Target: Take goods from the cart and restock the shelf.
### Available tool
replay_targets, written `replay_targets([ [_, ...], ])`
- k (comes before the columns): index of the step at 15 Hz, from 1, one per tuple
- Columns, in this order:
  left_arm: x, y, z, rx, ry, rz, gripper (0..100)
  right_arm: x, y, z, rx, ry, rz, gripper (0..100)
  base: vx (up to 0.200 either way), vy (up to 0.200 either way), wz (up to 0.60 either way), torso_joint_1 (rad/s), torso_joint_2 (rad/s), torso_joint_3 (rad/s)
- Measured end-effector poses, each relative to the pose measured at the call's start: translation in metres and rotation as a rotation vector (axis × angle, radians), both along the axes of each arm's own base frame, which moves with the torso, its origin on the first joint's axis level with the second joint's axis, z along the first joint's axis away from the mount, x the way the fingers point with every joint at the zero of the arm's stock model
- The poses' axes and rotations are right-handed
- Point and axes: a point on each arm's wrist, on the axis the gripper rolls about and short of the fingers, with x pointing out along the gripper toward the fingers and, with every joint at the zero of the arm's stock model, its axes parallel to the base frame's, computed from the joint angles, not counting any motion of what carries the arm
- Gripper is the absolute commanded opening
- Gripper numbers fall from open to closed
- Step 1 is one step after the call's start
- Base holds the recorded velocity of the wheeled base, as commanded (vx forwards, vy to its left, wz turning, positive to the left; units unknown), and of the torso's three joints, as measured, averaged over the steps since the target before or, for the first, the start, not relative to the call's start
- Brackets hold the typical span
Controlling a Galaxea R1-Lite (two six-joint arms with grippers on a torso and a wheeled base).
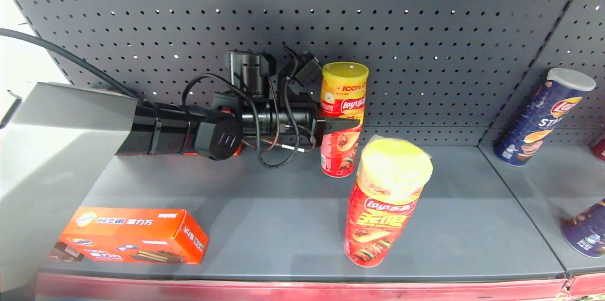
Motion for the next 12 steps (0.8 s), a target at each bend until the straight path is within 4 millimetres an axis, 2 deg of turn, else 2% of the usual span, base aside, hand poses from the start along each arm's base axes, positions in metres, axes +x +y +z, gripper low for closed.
replay_targets([
  [5, 0.011, -0.006, 0.002, -0.012, -0.028, -0.022, 0, 0.000, 0.000, 0.000, 0.000, 0.000, 0.000, 100, 0.000, 0.000, 0.00, 0.000, 0.00, 0.000],
  [12, 0.017, -0.010, -0.018, 0.023, -0.051, -0.041, 0, 0.000, 0.000, 0.000, 0.000, 0.000, 0.000, 100, 0.000, 0.000, 0.00, 0.000, 0.00, 0.000],
])
